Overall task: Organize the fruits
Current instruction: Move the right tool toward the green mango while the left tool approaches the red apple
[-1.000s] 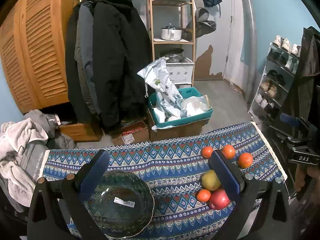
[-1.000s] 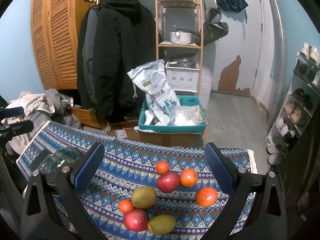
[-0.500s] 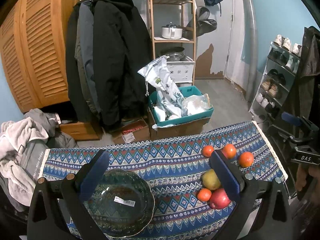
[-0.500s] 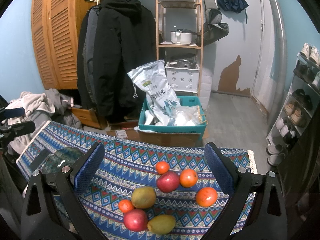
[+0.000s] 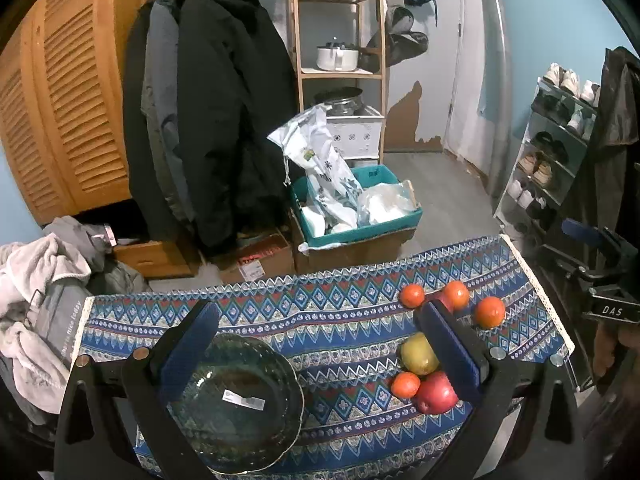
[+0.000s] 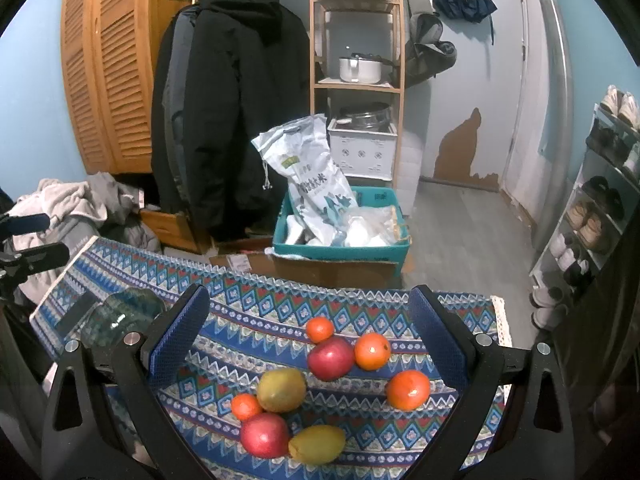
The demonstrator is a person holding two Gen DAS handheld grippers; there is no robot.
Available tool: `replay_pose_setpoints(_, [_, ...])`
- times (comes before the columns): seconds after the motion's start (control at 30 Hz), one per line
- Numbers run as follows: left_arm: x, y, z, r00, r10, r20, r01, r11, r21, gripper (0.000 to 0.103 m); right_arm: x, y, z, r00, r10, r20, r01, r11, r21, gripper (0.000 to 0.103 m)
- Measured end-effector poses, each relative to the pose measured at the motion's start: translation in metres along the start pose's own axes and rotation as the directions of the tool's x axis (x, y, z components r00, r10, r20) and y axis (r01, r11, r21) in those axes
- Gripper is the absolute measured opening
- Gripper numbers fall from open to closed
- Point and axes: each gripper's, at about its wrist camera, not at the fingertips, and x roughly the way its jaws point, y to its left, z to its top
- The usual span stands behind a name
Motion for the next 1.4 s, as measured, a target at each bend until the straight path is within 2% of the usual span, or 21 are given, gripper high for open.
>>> replay_pose_setpoints(0.37, [0.017, -0.019, -0.008, 0.999, 0.017, -0.038, -0.016, 0.999, 0.045, 0.102, 0.004, -0.011, -0.016, 0.999, -0.004, -0.044, 0.004, 1.000, -0.001, 0.098])
replay_pose_setpoints(0.53, [0.029, -0.030, -0.016, 0.996, -0.002, -0.084, 0.006, 0.999, 0.050, 0.102, 0.015, -0.019, -0.024, 0.994, 0.017, -0.112, -0.017, 1.000, 0.004, 0.098])
replay_pose_setpoints(0.73, [0.045, -0.051, -0.032, 0.989, -0.016, -0.148, 0.031, 0.994, 0.103, 0.102, 0.025, -0.031, -0.041, 0.985, -0.009, -0.172, 0.010, 1.000, 0.005, 0.098])
replay_pose_setpoints(1.0, [0.072, -0.077, -0.056, 0.972, -0.012, -0.235, 0.051, 0.986, 0.160, 0.102, 0.050, -0.049, -0.071, 0.953, 0.009, -0.304, 0.011, 0.998, 0.063, 0.098])
replay_pose_setpoints(1.27, [0.102, -0.096, -0.064, 0.944, -0.069, -0.323, 0.120, 0.983, 0.139, 0.102, 0.068, -0.047, -0.097, 0.918, 0.012, -0.398, 0.004, 0.999, 0.040, 0.098])
replay_pose_setpoints(1.4, [0.119, -0.097, -0.081, 0.931, -0.081, -0.355, 0.138, 0.980, 0.140, 0.102, 0.077, -0.045, -0.111, 0.899, 0.037, -0.435, -0.023, 0.999, 0.038, 0.098])
